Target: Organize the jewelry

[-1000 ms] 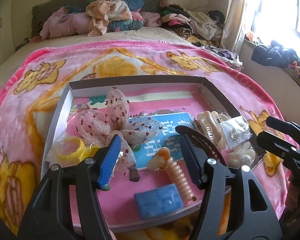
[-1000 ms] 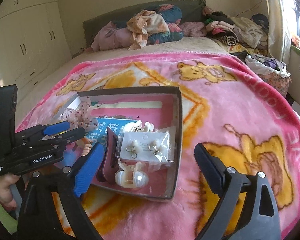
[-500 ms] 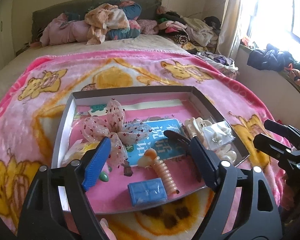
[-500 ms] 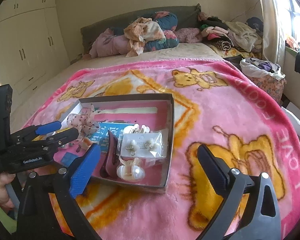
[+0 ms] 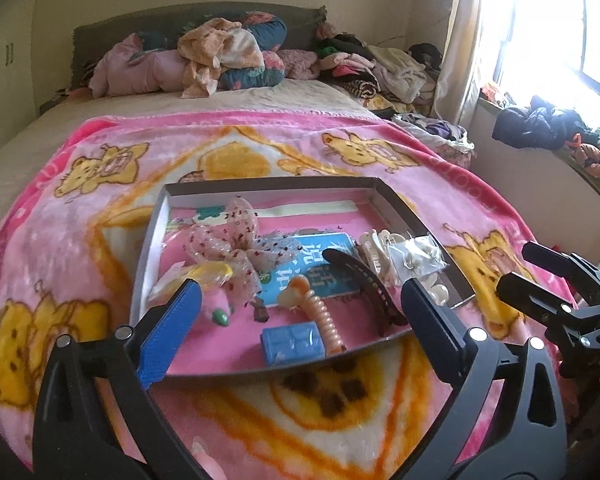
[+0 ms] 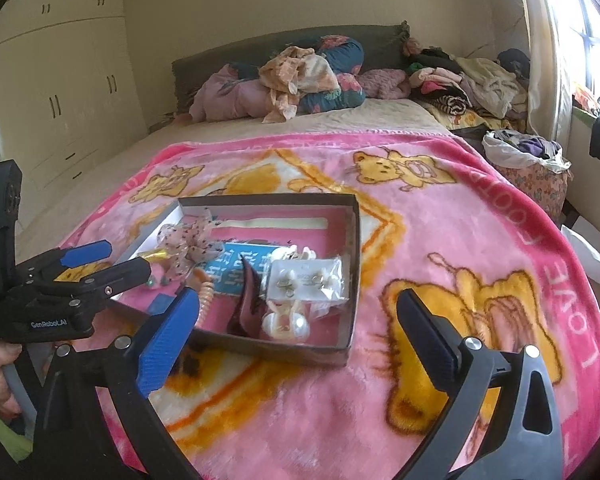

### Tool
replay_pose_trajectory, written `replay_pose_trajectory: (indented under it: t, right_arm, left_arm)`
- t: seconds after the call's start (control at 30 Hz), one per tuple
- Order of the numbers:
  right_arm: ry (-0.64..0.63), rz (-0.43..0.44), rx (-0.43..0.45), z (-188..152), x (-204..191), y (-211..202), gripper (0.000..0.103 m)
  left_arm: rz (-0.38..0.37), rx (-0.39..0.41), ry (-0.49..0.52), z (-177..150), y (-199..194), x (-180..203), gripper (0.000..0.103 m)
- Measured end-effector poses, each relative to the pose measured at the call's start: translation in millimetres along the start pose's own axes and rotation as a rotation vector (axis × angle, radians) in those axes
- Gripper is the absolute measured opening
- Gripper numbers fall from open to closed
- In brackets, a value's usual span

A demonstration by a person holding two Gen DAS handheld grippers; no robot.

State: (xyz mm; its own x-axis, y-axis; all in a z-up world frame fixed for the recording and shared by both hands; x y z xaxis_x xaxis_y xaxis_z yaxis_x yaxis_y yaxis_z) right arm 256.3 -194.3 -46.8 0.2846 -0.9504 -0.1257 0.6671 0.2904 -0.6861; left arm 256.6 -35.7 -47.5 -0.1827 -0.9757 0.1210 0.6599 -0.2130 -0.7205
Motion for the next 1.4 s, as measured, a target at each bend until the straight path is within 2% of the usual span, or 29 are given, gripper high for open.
replay_pose_trajectory:
  t: [0.7,1.0,1.4]
  right_arm:
    - [-0.010,0.017,0.047,-32,-25,-20,0.096]
    - [0.018,-0.010,0.093,-51,-20,-24,0.096]
    - [-0.018,-0.042,0.150,-67,-22,-23,0.096]
  left_arm:
    - [0.051,0.066,-0.013,-44,-43,-9,0.091]
    - [0.080,0.076,-0.026,-60,-42,-14,0.091]
    - [0.106,0.091,-0.048,-75,-38,-20,0.091]
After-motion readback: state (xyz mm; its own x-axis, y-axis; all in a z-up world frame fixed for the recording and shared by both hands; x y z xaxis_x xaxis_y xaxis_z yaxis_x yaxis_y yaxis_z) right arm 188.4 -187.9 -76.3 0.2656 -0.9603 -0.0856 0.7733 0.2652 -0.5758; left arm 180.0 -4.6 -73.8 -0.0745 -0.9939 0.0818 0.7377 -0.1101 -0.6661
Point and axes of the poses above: each gripper's, at about its wrist camera, not at the fingertips, and y roughly the way its jaws point, x to its right, z to its top, the point moved 9 cm from there along y, roughly the way its jaws point, and after that the axes turned 8 degrees about -x, right-handed, at the moved point
